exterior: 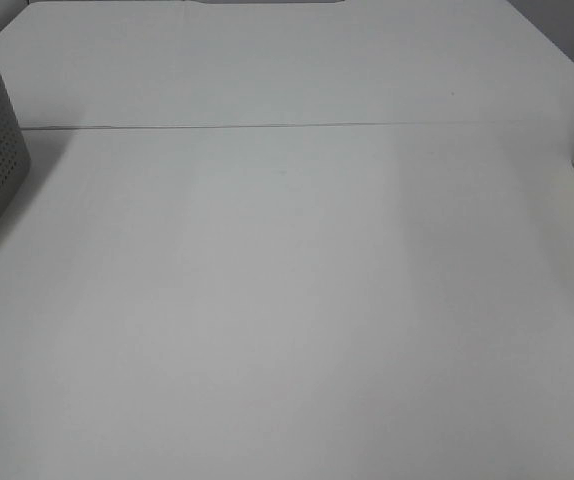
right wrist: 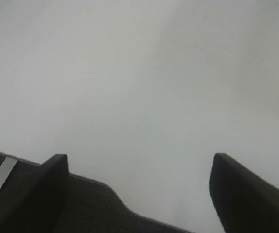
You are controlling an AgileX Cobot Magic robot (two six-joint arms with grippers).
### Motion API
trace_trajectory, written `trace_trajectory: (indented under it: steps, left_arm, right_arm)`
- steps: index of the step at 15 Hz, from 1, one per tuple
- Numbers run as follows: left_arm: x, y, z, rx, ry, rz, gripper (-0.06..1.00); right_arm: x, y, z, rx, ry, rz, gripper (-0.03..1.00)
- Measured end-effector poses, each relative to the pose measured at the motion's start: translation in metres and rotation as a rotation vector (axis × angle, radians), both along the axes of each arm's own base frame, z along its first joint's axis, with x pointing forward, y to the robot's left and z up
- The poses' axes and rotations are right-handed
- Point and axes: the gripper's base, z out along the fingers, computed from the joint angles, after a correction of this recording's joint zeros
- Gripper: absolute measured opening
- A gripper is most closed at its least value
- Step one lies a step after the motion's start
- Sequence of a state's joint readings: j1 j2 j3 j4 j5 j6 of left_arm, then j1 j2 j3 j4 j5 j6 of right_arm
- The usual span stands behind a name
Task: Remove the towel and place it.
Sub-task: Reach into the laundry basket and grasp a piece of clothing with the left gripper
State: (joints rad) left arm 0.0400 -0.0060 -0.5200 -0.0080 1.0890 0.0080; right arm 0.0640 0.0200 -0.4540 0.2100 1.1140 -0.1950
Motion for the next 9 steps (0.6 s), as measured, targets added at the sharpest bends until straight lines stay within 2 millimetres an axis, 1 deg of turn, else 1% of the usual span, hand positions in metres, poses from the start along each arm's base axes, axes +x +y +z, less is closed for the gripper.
trace_trajectory:
  steps: [9]
  left_arm:
    - [0.0, 0.0, 0.0, 0.0, 0.0, 0.0, 0.86]
  right_arm:
    - [0.0, 0.0, 0.0, 0.0, 0.0, 0.0, 0.76]
